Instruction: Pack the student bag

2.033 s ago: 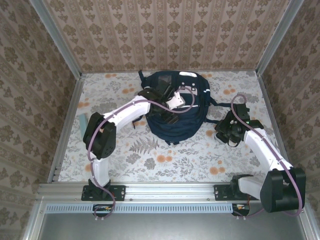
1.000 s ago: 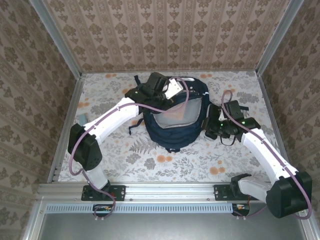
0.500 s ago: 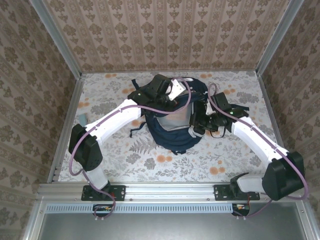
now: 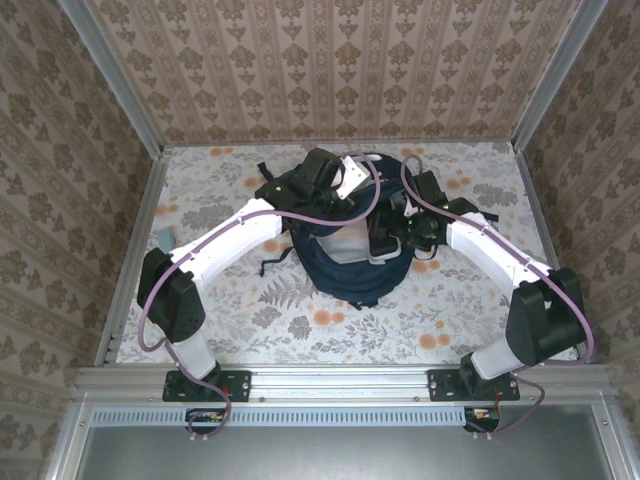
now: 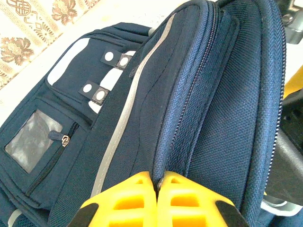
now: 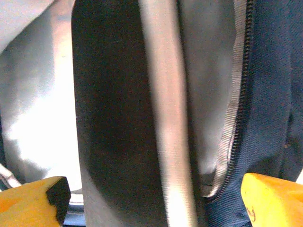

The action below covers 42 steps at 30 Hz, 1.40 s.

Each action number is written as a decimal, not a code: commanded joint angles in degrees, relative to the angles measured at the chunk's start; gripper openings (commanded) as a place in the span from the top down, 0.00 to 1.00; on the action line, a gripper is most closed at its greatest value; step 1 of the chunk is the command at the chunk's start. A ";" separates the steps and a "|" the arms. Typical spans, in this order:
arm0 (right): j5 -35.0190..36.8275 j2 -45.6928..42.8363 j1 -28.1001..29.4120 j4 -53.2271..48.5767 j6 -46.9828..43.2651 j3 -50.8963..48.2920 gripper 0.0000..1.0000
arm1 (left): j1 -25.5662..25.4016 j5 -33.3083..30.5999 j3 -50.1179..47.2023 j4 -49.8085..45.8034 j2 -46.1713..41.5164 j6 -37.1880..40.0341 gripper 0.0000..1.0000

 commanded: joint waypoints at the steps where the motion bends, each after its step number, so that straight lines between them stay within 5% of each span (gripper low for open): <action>1: 1.65 -6.61 0.36 0.77 -1.30 -2.29 0.05 | -0.08 0.96 1.61 4.48 -0.59 -1.89 1.00; 11: -2.57 -15.18 3.27 1.84 1.26 -12.34 0.37 | -0.08 3.44 1.33 5.21 -0.10 -2.01 1.00; 21: 0.72 -8.84 7.10 12.03 6.42 -13.56 0.60 | -0.06 5.16 0.85 5.29 -0.80 -2.29 1.00; 33: 7.00 -4.05 2.64 30.63 10.77 -14.85 0.63 | -0.61 11.60 -2.89 10.11 -3.86 -6.24 1.00; 42: 8.26 0.82 -0.77 44.42 18.48 -15.88 0.63 | -0.71 10.47 -1.70 11.43 -0.89 -12.37 1.00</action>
